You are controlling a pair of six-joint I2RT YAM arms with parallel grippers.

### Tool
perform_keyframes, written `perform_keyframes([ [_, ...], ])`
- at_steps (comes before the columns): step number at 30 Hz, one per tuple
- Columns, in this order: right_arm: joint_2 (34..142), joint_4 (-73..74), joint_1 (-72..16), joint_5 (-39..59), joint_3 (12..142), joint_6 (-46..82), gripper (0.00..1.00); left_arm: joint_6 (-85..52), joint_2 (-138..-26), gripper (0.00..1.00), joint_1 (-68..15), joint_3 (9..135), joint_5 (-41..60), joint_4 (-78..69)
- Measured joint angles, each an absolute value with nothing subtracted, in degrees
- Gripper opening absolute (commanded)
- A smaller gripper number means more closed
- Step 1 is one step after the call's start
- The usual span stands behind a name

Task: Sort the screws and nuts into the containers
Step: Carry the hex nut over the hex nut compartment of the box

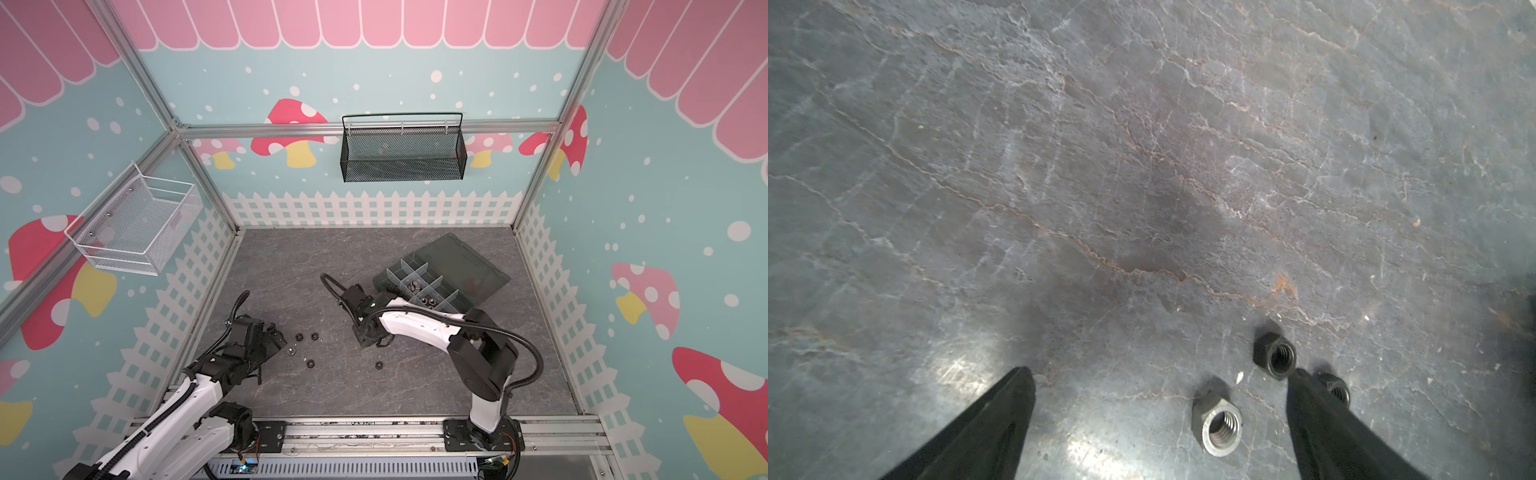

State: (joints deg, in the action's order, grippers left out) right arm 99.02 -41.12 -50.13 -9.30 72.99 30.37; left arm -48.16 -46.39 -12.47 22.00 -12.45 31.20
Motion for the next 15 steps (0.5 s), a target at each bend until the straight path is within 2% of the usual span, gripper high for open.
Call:
perform_keyframes([
  [7, 91.35, -40.40, -38.37, -14.70, 70.37, 30.48, 0.02, -48.21, -47.97, 0.88, -14.06, 22.00, -11.79, 30.70],
  [15, 90.06, -38.57, -27.66, -15.68, 67.46, 28.80, 0.02, -48.23, -52.01, 0.84, -18.79, 23.33, -12.05, 29.87],
])
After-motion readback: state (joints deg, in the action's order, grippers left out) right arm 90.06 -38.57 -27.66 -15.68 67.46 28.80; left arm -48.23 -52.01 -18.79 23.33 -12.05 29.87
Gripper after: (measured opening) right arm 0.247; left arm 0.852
